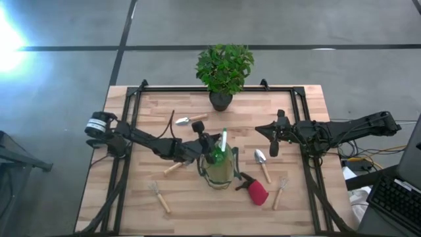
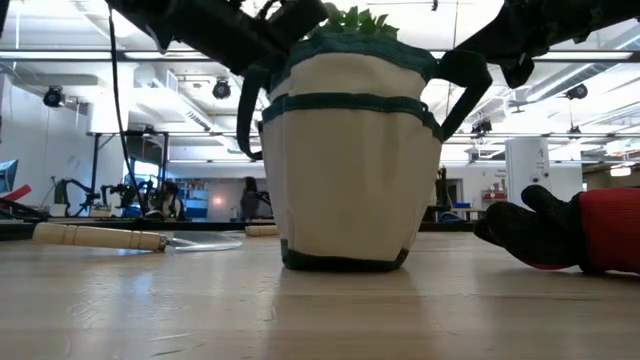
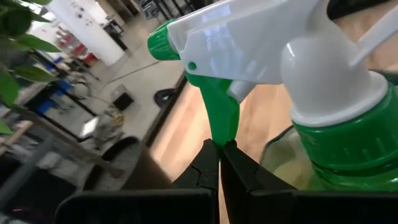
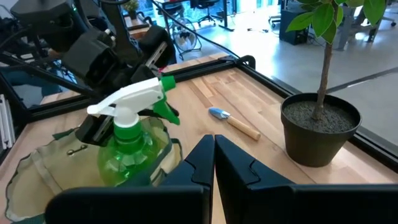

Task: Pick & Place Garden tools in Gardening bag
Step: Put the green spray bottle into the green gardening bag

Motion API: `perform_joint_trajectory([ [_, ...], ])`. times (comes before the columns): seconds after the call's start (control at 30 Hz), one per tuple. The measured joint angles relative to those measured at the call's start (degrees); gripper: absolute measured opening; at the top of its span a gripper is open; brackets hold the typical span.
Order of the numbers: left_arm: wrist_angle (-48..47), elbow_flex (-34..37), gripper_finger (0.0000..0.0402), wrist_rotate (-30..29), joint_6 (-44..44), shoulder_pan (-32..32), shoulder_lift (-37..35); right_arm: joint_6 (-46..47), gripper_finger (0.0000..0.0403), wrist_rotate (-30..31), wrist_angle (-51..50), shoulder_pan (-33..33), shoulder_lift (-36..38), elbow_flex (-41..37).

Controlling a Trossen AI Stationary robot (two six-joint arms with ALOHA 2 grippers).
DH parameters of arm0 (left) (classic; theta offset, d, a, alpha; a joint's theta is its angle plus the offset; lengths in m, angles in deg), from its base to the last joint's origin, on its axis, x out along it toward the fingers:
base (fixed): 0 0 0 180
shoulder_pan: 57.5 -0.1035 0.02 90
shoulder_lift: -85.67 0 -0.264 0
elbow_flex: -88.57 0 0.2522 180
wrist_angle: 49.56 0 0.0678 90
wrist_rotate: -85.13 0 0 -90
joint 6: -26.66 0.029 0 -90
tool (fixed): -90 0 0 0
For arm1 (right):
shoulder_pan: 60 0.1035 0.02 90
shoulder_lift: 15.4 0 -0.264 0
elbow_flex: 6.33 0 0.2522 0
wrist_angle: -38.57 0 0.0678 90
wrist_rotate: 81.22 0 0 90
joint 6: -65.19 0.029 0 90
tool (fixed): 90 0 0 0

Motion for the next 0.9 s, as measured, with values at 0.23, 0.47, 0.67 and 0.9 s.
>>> perform_joint_trajectory([
  [0.23,-1.4,0.0,0.0005,2.3,-7.9,0.0,0.0,0.0,0.0008,0.0,0.0,0.0,0.0,0.0],
  [0.47,-2.2,0.1,0.0002,-0.5,-8.9,0.0,0.0,0.0,0.0008,0.0,0.0,0.0,0.0,0.0],
  [0.67,-2.1,0.3,0.0001,-1.7,-10.9,0.0,0.1,0.0,0.0008,0.0,0.0,0.0,0.0,0.0],
  [0.9,-2.3,0.4,0.0,-3.6,-11.9,-0.1,1.9,0.0,0.0008,0.0,0.1,0.0,0.0,0.0],
])
